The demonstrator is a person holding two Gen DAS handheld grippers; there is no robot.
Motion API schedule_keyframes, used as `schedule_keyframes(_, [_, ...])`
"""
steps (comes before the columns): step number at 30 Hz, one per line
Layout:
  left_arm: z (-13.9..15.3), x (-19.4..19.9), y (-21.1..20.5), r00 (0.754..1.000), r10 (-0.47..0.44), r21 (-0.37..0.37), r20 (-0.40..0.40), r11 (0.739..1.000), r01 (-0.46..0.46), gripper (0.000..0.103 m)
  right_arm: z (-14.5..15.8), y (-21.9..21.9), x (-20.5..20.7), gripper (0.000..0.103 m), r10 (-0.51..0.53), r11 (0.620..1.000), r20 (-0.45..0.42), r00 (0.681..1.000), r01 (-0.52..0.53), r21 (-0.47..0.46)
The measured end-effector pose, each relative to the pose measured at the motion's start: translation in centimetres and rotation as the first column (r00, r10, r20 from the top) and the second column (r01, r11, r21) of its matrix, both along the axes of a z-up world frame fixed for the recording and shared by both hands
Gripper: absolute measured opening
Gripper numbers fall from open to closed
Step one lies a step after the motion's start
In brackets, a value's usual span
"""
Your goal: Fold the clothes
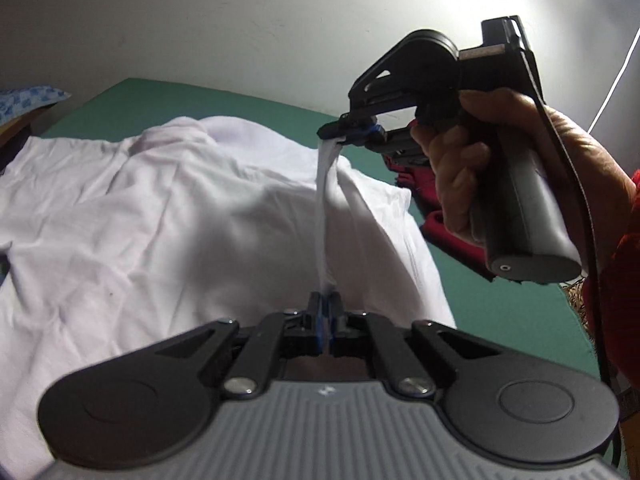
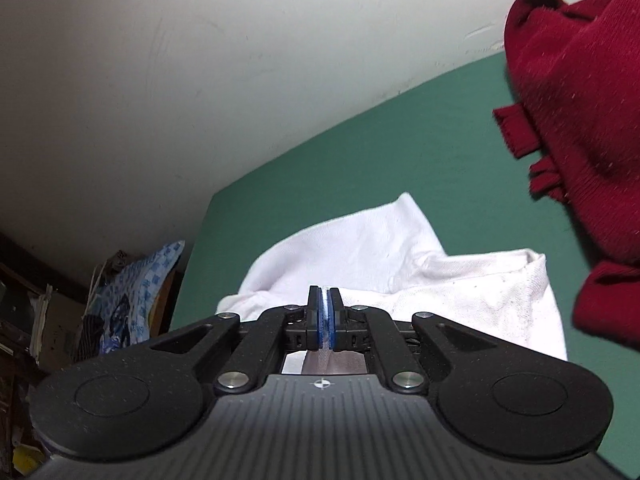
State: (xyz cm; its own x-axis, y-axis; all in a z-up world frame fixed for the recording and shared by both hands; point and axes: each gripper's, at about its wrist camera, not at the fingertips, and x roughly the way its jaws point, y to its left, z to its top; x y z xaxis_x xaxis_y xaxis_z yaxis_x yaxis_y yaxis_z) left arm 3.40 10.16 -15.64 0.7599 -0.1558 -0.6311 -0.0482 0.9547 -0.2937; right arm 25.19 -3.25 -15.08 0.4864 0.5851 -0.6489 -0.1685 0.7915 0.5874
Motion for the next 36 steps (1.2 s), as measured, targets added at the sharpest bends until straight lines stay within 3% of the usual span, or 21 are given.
schedule_keyframes(5, [-2.1,0.1,0.2,0.998,-0.035,0.052,-0.056,0.998,0.038,0.001,-2.8,1.5,0.3,0.009,0.044,0.997,-0.036,0.998,-0.046,-0.056])
schedule_keyframes(7, [-2.0,-0.3,0.1,0.998,-0.050,0.088,-0.041,0.995,0.053,0.002,-2.6,1.1,0.0,0.022,0.050,0.997,-0.031,0.998,-0.051,-0.055])
schedule_keyframes(10, [-1.2,-1.3,0.4,0.998,-0.058,0.186,0.008,0.981,0.055,0.009,0.2,-1.0,-1.6,0.029,0.041,0.996,0.107,0.993,-0.033,-0.081])
schedule_keyframes(12, [-0.1,-2.6,1.2,0.996,-0.055,0.252,0.077,0.967,0.034,0.009,2.0,-2.1,-3.0,0.029,0.074,0.985,0.215,0.974,-0.037,-0.171])
schedule_keyframes(15, [1.6,-4.2,2.6,0.990,-0.059,0.293,0.127,0.956,0.019,0.007,2.5,-2.3,-4.3,0.017,0.160,0.944,0.256,0.953,-0.072,-0.322])
schedule_keyframes(20, [2.4,-2.4,0.1,0.970,-0.203,0.240,0.136,0.956,0.167,0.008,0.3,0.6,-4.0,0.012,0.266,0.933,0.207,0.942,-0.197,-0.301])
schedule_keyframes(21, [2.1,-1.7,-0.7,0.966,-0.226,0.242,0.129,0.952,0.190,0.010,-0.1,1.2,-3.9,0.012,0.286,0.929,0.197,0.938,-0.222,-0.296])
schedule_keyframes(22, [1.7,-1.1,-1.5,0.962,-0.246,0.247,0.121,0.946,0.211,0.019,-0.5,1.8,-3.8,0.012,0.307,0.925,0.187,0.933,-0.246,-0.291])
schedule_keyframes(23, [1.3,-0.5,-2.2,0.962,-0.251,0.273,0.111,0.938,0.213,0.024,-0.9,2.4,-3.7,0.012,0.328,0.920,0.178,0.928,-0.270,-0.285])
schedule_keyframes(25, [0.3,0.5,-2.7,0.969,-0.239,0.315,0.061,0.926,0.209,0.024,-1.8,3.5,-3.6,0.015,0.369,0.908,0.159,0.916,-0.318,-0.273])
schedule_keyframes(27, [-0.7,0.7,-1.9,0.978,-0.210,0.309,0.001,0.930,0.199,0.023,-2.7,4.7,-3.4,0.016,0.410,0.894,0.141,0.901,-0.366,-0.261])
schedule_keyframes(32, [-1.8,-3.0,0.4,0.986,-0.167,0.343,-0.026,0.925,0.166,0.025,-0.9,3.4,-4.5,0.016,0.377,0.913,0.213,0.901,-0.322,-0.252])
schedule_keyframes(36, [0.2,-4.0,0.6,0.979,-0.195,0.349,0.052,0.922,0.165,0.028,0.8,2.0,-5.7,0.017,0.348,0.925,0.274,0.897,-0.280,-0.258])
